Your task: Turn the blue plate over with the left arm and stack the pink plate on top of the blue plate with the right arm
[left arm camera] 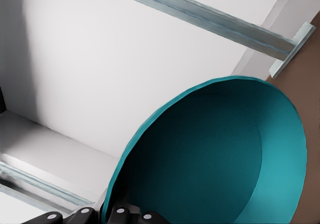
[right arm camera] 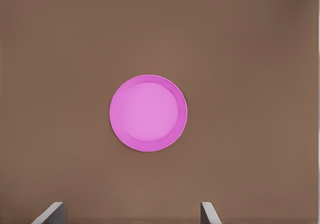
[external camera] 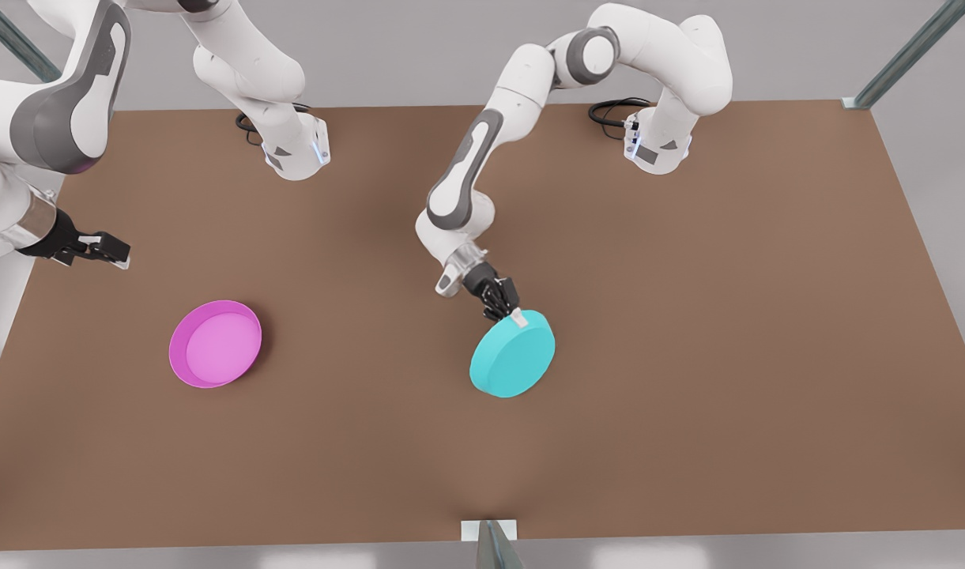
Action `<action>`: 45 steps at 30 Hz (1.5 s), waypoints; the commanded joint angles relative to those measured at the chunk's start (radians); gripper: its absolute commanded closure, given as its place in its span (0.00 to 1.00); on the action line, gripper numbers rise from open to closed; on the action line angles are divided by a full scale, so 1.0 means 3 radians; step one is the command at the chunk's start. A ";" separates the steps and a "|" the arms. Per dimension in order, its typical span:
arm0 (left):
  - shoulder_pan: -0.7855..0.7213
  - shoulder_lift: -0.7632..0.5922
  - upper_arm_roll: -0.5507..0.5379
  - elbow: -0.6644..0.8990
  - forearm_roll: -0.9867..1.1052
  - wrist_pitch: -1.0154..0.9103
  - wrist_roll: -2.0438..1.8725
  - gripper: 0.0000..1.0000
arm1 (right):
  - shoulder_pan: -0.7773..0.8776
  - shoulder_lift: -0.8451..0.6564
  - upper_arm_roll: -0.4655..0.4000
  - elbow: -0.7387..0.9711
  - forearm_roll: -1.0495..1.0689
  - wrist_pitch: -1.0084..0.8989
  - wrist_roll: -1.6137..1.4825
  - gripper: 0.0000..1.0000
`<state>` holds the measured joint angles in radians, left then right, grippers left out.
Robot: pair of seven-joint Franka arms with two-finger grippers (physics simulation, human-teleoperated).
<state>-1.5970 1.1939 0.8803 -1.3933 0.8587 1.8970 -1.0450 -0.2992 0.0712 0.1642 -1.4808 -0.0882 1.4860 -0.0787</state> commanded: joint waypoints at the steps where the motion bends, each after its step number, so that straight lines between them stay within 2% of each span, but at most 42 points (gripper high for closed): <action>1: 0.0000 0.0060 -0.0076 0.0001 0.0425 -0.0162 -0.4345 0.79 | 0.0000 -0.0002 0.0005 0.0002 0.0003 -0.0014 0.0002 0.00; 9: 0.0026 0.0182 -0.0270 0.0017 0.0420 -0.0187 -0.4504 0.79 | 0.0000 -0.0002 0.0000 0.0002 0.0003 -0.0014 0.0002 0.00; 10: 0.0026 0.0182 -0.0270 0.0017 0.0420 -0.0192 -0.4488 0.57 | 0.0000 -0.0002 0.0005 0.0002 0.0003 -0.0014 0.0002 0.00; 11: 0.0026 0.0177 -0.0270 0.0017 0.0420 -0.0238 -0.4473 0.03 | 0.0000 -0.0002 0.0005 0.0002 0.0003 -0.0014 0.0002 0.00; 12: 0.0026 0.0177 -0.0270 0.0017 0.0420 -0.0244 -0.4478 0.00 | 0.0000 -0.0002 0.0005 0.0002 0.0003 -0.0014 -0.0004 0.00; 16: 0.0016 0.0085 -0.0521 0.0093 0.0385 -0.0366 -0.4458 0.00 | 0.0000 -0.0002 0.0005 0.0002 0.0003 -0.0029 -0.0004 0.00; 19: -0.0081 -0.0027 -0.1104 0.0380 -0.0244 -0.0714 -0.4453 0.00 | 0.0000 0.0003 0.0000 0.0002 0.0003 -0.0029 -0.0004 0.00; 20: -0.0214 -0.0104 -0.1114 0.0395 -0.0591 -0.0714 -0.4442 0.00 | 0.0000 0.0003 0.0000 0.0002 0.0003 -0.0029 -0.0009 0.00; 22: -0.0301 -0.0640 -0.1170 0.0778 -0.1655 -0.0801 -0.3937 0.00 | 0.0000 0.0008 0.0005 0.0007 0.0003 -0.0029 -0.0009 0.00; 24: -0.0097 -0.1499 -0.1140 0.0748 -0.2662 -0.0959 -0.2695 0.00 | -0.0036 0.0029 0.0000 -0.0009 0.0003 -0.0019 -0.0049 0.00; 26: 0.0409 -0.2384 -0.1002 0.0779 -0.3220 -0.1889 -0.0783 0.00 | -0.0077 -0.0017 0.0000 -0.0187 0.0008 -0.0004 -0.0050 0.00; 27: 0.0721 -0.2680 -0.0971 0.0779 -0.3256 -0.2232 -0.0057 0.00 | -0.0148 0.0003 0.0000 -0.0223 0.0003 0.0022 -0.0050 0.00; 28: 0.0910 -0.2824 -0.0696 0.0784 -0.3251 -0.2391 0.0981 0.00 | -0.0199 0.0008 0.0000 -0.0381 0.0008 0.0124 -0.0050 0.00; 31: 0.1002 -0.2850 0.0558 0.0748 -0.3440 -0.2468 0.3078 0.00 | -0.0506 0.0029 0.0000 -0.1036 0.0110 0.0773 -0.0060 0.00; 32: 0.1309 -0.2850 0.0614 0.0738 -0.3486 -0.2473 0.3345 0.00 | -0.0613 0.0049 0.0000 -0.1246 0.0192 0.0973 -0.0095 0.00; 34: 0.1845 -0.2738 0.0609 0.0733 -0.3741 -0.2483 0.3350 0.00 | -0.0802 0.0376 0.0000 -0.1246 0.0340 0.1238 -0.0356 0.00; 35: 0.2785 -0.2773 0.0039 0.0860 -0.4044 -0.2534 0.3294 0.00 | -0.0987 0.0657 0.0000 -0.1231 0.0534 0.1397 -0.0601 0.00; 36: 0.3870 -0.2845 -0.1301 0.0993 -0.3712 -0.2560 0.3202 0.00 | -0.1038 0.0770 0.0000 -0.1221 0.0595 0.1515 -0.0735 0.00; 37: 0.4096 -0.2906 -0.1921 0.0953 -0.3155 -0.2494 0.3192 0.00 | -0.1058 0.0872 0.0000 -0.1164 0.0637 0.1540 -0.0801 0.00; 38: 0.4713 -0.3386 -0.2774 0.0274 -0.2873 -0.2029 0.3228 0.00 | -0.1099 0.0969 0.0005 -0.1134 0.0718 0.1612 -0.0883 0.00; 39: 0.4899 -0.3550 -0.3016 -0.0065 -0.2745 -0.1716 0.3314 0.00 | -0.1104 0.1021 0.0000 -0.1134 0.0759 0.1684 -0.0939 0.00; 40: 0.4894 -0.3606 -0.2945 -0.0086 -0.2765 -0.1752 0.3672 0.00 | -0.1099 0.1067 0.0005 -0.1134 0.0764 0.1770 -0.0939 0.00; 42: 0.4843 -0.3182 -0.2919 0.0461 -0.2847 -0.2125 0.3499 0.00 | -0.1084 0.1123 0.0005 -0.1128 0.0795 0.1949 -0.0939 0.00; 45: 0.4853 -0.3162 -0.2878 0.0497 -0.3189 -0.2146 0.3524 0.00 | -0.1058 0.1240 0.0015 -0.1062 0.0800 0.2149 -0.0985 0.00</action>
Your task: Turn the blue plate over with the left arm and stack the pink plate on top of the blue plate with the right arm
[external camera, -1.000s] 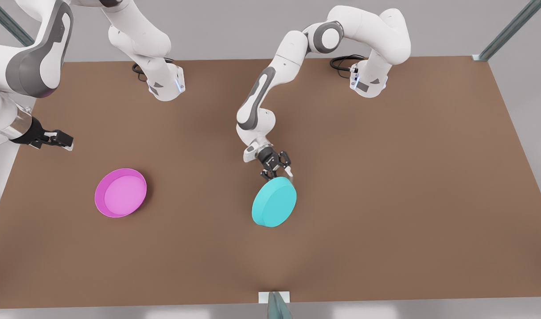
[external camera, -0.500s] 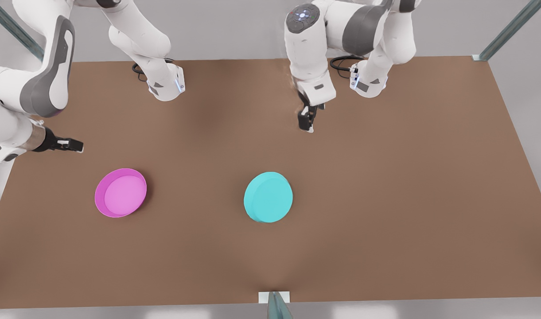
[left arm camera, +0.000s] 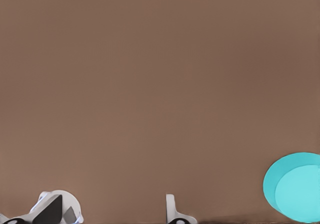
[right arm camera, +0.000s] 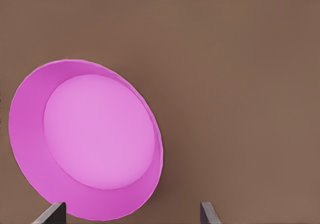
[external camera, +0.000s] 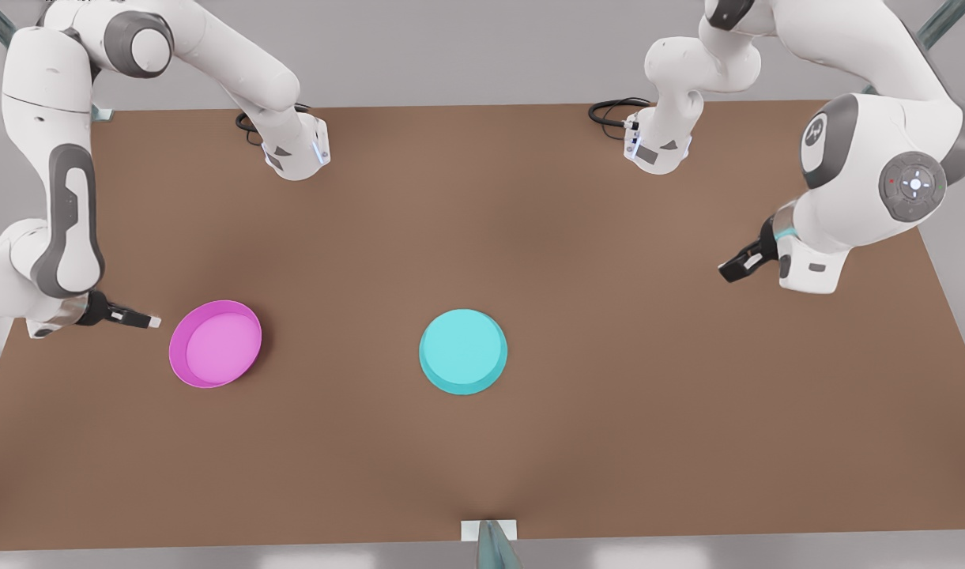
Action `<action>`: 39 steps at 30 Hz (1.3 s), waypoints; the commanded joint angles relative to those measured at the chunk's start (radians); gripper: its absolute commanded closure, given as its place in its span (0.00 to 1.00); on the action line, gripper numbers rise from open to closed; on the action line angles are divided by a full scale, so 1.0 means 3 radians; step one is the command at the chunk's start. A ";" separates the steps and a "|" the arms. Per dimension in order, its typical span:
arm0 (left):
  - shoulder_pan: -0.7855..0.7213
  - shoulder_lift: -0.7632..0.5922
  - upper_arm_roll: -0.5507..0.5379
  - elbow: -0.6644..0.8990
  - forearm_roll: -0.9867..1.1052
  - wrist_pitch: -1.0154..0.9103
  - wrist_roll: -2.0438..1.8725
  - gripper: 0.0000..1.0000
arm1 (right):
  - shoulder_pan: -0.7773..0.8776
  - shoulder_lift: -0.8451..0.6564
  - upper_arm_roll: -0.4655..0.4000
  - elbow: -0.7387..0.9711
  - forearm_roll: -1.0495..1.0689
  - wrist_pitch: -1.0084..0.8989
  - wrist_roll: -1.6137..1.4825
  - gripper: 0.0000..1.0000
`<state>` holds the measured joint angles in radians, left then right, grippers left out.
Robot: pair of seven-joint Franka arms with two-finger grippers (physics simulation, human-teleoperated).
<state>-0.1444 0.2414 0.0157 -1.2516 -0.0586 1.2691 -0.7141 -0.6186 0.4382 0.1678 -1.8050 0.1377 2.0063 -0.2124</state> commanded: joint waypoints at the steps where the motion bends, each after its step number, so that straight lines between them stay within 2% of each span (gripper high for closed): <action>1: 0.0011 -0.0012 0.0004 0.0025 -0.0132 -0.0104 0.2432 0.00 | 0.0012 0.0068 0.0003 0.0029 0.0047 0.0481 -0.0555 0.00; 4: 0.0031 -0.0007 0.0004 0.0174 -0.0137 -0.0104 0.2442 0.00 | 0.0017 0.0227 0.0013 0.0070 0.0047 0.0614 -0.0611 0.00; 11: 0.0032 0.0014 0.0070 0.0169 -0.0132 -0.0155 0.2375 0.00 | 0.0022 0.0554 0.0059 0.0044 0.0154 0.0701 -0.0611 0.00; 26: -0.0015 0.0080 0.0040 0.0240 -0.0101 0.0009 0.2268 0.00 | 0.0022 0.0723 0.0100 0.0019 0.0154 0.0665 -0.0606 0.00; 27: -0.0009 0.0085 0.0039 0.0240 -0.0101 0.0009 0.2273 0.00 | 0.0022 0.0723 0.0100 0.0019 0.0154 0.0660 -0.0632 0.07; 31: -0.0015 0.0085 0.0034 0.0245 -0.0106 0.0024 0.2268 0.00 | 0.0027 0.0718 0.0100 0.0024 0.0154 0.0650 -0.0719 0.60; 33: -0.0020 0.0080 0.0034 0.0245 -0.0106 0.0029 0.2273 0.00 | 0.0047 0.0718 0.0090 0.0024 0.0154 0.0634 -0.0760 0.68; 34: -0.0020 0.0070 0.0029 0.0245 -0.0106 0.0019 0.2273 0.00 | 0.0042 0.0718 0.0090 0.0029 0.0154 0.0609 -0.0800 0.77; 39: -0.0025 0.0075 0.0019 0.0399 -0.0112 0.0014 0.2273 0.00 | 0.0037 0.0687 0.0110 0.0060 0.0154 0.0430 -0.0836 0.79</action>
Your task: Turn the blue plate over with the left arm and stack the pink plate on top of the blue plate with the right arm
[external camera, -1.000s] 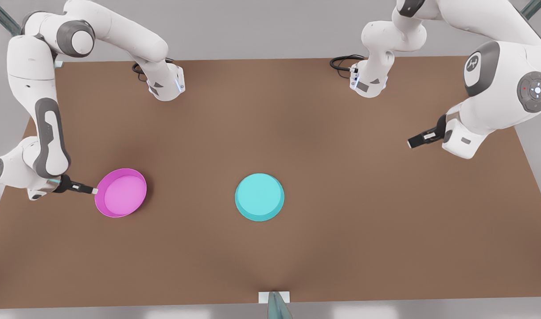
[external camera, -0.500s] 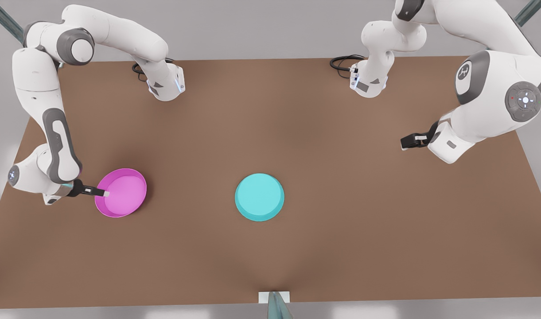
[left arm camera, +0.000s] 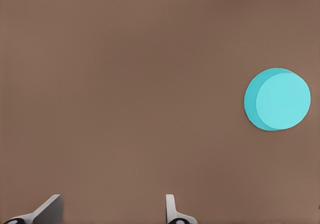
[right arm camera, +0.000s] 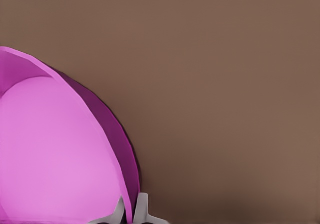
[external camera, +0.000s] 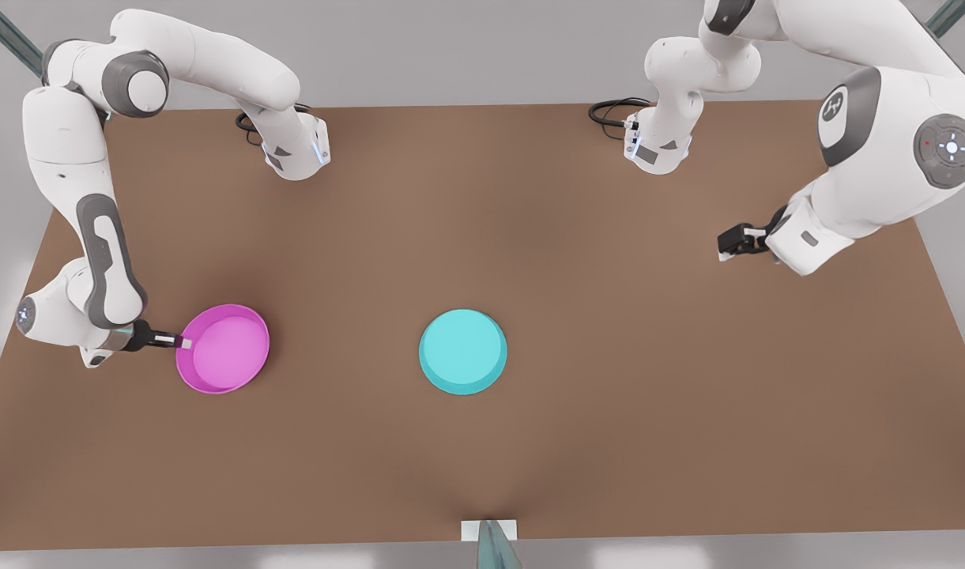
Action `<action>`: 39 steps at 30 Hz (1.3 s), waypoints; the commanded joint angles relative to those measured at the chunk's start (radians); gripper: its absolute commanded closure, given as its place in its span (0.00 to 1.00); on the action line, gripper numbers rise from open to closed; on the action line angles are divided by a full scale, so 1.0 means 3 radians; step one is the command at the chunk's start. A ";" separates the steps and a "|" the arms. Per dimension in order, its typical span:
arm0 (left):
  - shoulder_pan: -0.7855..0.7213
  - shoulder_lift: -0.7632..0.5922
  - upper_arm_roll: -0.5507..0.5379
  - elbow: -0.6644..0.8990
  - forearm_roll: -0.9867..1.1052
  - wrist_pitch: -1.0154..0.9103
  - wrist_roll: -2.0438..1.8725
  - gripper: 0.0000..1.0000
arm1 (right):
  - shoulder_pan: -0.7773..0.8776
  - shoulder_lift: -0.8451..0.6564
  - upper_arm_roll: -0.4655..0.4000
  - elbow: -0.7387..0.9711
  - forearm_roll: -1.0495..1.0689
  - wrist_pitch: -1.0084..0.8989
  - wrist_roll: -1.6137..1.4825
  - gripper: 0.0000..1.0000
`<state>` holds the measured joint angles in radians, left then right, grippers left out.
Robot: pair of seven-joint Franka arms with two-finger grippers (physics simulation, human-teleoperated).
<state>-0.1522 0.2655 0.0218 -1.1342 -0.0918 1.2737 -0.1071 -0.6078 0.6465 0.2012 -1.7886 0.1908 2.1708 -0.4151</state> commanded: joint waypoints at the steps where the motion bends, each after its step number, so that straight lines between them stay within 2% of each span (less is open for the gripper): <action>1: 0.0001 -0.0001 -0.0001 0.0007 0.0004 -0.0002 0.0250 0.00 | 0.0001 -0.0028 0.0015 0.0010 -0.0022 -0.0179 -0.0161 0.79; 6: -0.0009 -0.0006 -0.0042 -0.0008 0.0015 -0.0017 0.0250 0.00 | -0.0040 -0.0115 0.0255 0.0102 0.0264 -0.0594 -0.0161 0.79; 10: -0.0004 -0.0001 -0.0037 -0.0024 0.0020 -0.0053 0.0255 0.00 | 0.0001 -0.0202 0.0561 0.0097 0.0382 -0.0619 -0.0110 0.79; 14: -0.0004 -0.0016 -0.0016 0.0012 0.0020 -0.0073 0.0255 0.00 | 0.0118 -0.0222 0.1099 0.0133 0.0377 -0.0563 0.0483 0.79; 21: -0.0004 -0.0087 -0.0006 0.0012 0.0020 -0.0119 0.0260 0.00 | 0.1320 -0.0094 0.1047 0.0603 0.0269 -0.0456 0.1885 0.79; 25: -0.0004 -0.0082 -0.0006 0.0012 0.0020 -0.0119 0.0265 0.00 | 0.1944 -0.0038 0.0822 0.0608 0.0264 -0.0134 0.2411 0.79; 27: -0.0004 -0.0082 -0.0006 0.0012 0.0025 -0.0119 0.0260 0.00 | 0.2220 -0.0038 0.0623 0.0608 0.0264 -0.0083 0.2488 0.79; 39: -0.0004 -0.0082 -0.0006 0.0012 0.0030 -0.0124 0.0260 0.00 | 0.2573 0.0289 0.0608 0.0710 0.0300 0.0383 0.2590 0.79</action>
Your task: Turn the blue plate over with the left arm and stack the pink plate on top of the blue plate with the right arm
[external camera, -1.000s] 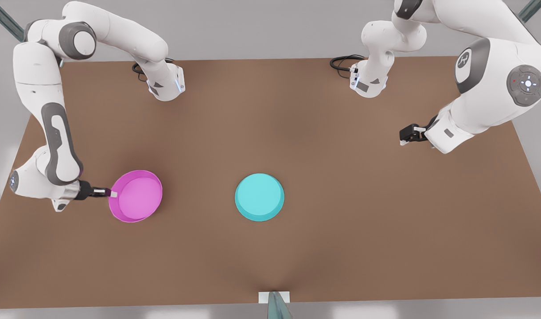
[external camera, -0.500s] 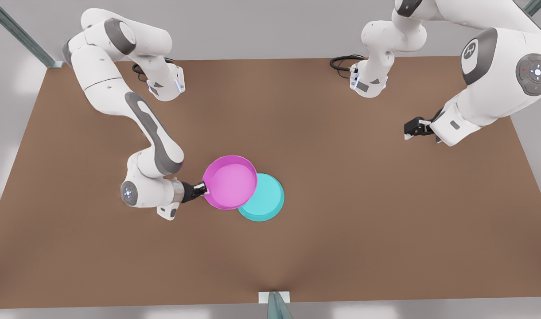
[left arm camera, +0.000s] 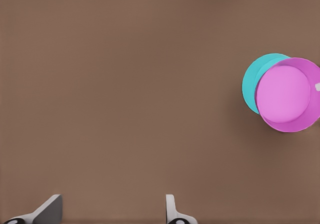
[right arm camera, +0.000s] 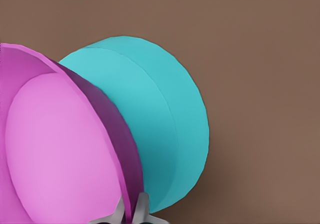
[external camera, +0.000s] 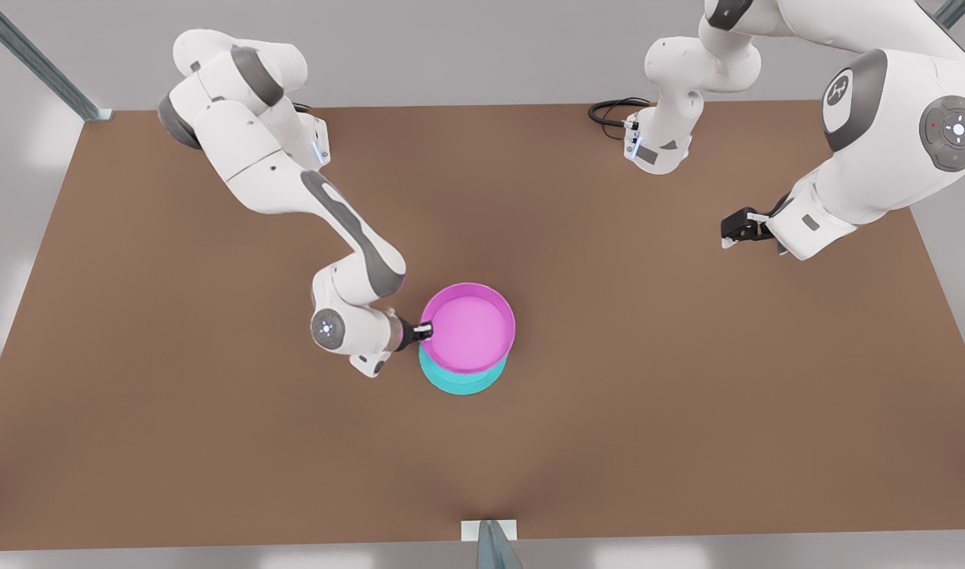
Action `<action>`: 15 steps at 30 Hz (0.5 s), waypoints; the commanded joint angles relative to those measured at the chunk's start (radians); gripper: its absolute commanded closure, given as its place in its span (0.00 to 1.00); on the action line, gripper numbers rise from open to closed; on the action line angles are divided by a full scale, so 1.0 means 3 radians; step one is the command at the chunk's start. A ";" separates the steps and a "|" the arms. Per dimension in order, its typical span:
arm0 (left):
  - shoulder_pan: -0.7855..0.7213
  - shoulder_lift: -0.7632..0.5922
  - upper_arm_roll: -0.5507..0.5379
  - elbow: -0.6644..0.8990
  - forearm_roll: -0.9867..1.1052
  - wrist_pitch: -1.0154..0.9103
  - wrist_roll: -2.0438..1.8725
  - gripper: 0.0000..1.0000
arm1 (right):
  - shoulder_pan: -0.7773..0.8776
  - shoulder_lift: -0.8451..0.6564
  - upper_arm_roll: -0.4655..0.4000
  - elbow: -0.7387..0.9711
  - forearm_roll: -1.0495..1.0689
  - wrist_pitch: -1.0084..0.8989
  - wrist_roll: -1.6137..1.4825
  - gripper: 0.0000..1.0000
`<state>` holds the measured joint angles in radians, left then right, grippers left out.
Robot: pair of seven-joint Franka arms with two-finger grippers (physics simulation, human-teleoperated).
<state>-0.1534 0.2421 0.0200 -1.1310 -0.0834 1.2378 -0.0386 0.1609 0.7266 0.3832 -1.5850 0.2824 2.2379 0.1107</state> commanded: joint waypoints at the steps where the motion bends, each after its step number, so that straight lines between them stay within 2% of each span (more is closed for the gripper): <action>1: 0.0000 -0.0004 0.0000 0.0001 0.0002 -0.0005 0.0032 0.00 | 0.0011 0.0053 0.0001 0.0058 -0.0006 0.0159 0.0838 0.79; 6: 0.0000 -0.0004 -0.0011 0.0001 0.0063 -0.0005 0.0032 0.00 | -0.0030 0.0063 -0.0112 0.0073 -0.0021 0.0113 0.0781 0.79; 15: 0.0000 0.0006 -0.0026 0.0001 0.0063 0.0005 0.0026 0.00 | -0.0030 -0.0014 -0.0117 -0.0050 -0.0021 0.0118 0.0776 0.79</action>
<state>-0.1535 0.2450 0.0126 -1.1310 -0.0656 1.2395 -0.0338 0.1520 0.7266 0.3480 -1.5968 0.2807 2.2742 0.2373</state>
